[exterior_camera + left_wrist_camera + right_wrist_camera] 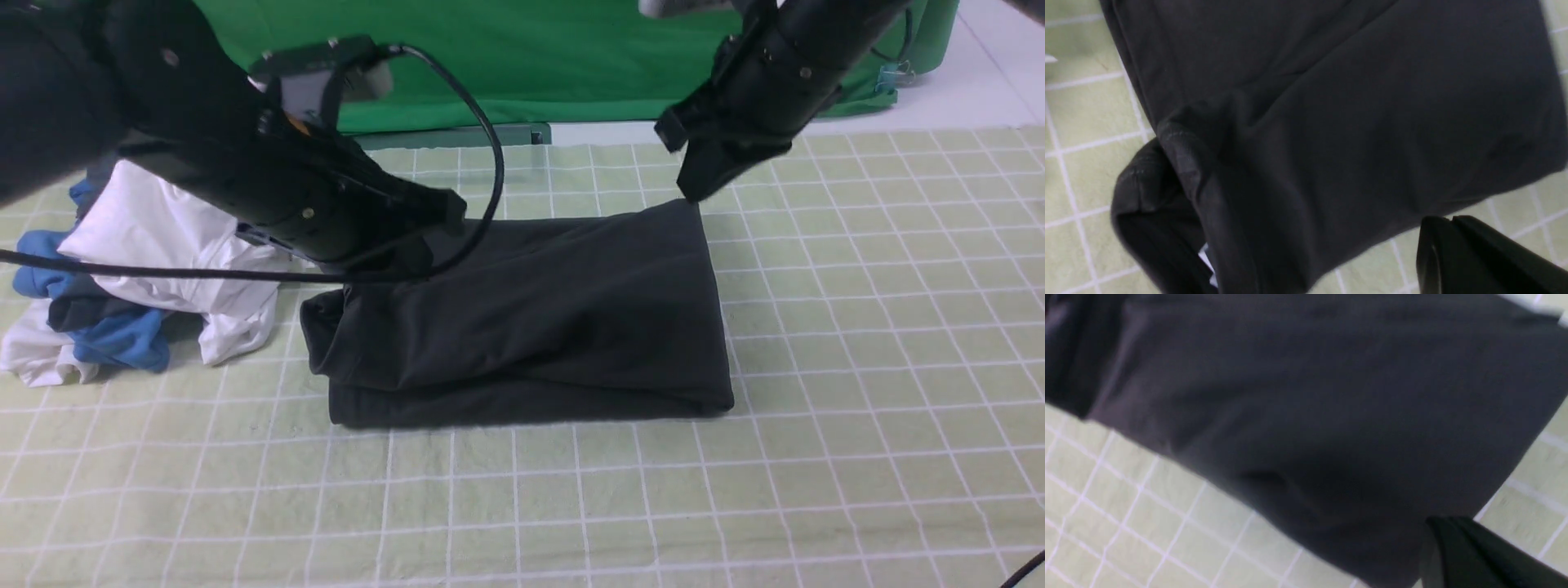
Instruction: Fold a long-sleeved shirt over a green coffee tablecloth.
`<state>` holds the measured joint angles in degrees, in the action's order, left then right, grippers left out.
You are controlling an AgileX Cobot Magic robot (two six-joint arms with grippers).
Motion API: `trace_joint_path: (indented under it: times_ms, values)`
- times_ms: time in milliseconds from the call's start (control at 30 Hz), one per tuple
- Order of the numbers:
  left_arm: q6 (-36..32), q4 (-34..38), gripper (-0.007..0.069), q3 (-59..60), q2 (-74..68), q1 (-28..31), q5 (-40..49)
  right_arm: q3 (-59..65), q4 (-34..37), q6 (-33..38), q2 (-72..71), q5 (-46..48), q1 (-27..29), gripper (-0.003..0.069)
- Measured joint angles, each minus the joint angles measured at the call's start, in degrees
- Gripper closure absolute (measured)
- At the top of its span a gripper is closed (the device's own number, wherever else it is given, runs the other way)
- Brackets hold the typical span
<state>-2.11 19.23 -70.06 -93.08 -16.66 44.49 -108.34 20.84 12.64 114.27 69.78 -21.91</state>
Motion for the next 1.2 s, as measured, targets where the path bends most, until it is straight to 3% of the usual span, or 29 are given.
trace_joint_path:
  times_ms: [200,400,667,933,1000,1033,1100,1133,1167,1200]
  values:
    - [2.5,-6.0,0.0613,0.0,-7.6,0.0,0.0,5.1,3.3,2.5,1.7,0.1,-1.9,0.0657]
    - [9.6,-16.1,0.0613,0.0,-11.7,1.9,-3.5,5.6,4.7,6.2,2.6,-0.1,-5.8,0.0657]
    - [11.5,-16.8,0.0613,-4.0,-7.1,7.6,2.8,5.6,4.9,7.3,2.6,-0.1,-6.2,0.0657]
    - [11.6,-14.7,0.058,-4.6,-3.0,8.0,8.1,5.6,4.8,7.3,2.6,-0.1,-6.2,0.0657]
    - [11.6,-14.7,0.0529,-4.6,-3.6,8.0,8.6,5.6,4.8,7.3,2.6,-0.1,-6.2,0.0657]
    - [11.6,-14.6,0.0456,-4.6,-4.2,8.0,8.6,5.6,4.8,7.3,2.6,-0.1,-6.2,0.0657]
    - [11.7,-14.2,0.036,-4.6,-5.3,8.0,8.1,5.6,4.8,7.3,2.6,-0.2,-6.2,0.0657]
    - [11.8,-14.2,0.0348,-4.6,-5.3,8.0,8.1,5.6,4.8,7.3,2.6,-0.2,-6.2,0.0657]
    - [12.2,-14.1,0.0263,-4.6,-6.3,8.0,7.4,5.6,4.8,7.3,2.6,-0.3,-6.2,0.0657]
    - [12.2,-14.0,0.0237,-4.6,-6.6,8.0,7.2,5.6,4.8,7.3,2.6,-0.3,-6.2,0.0657]
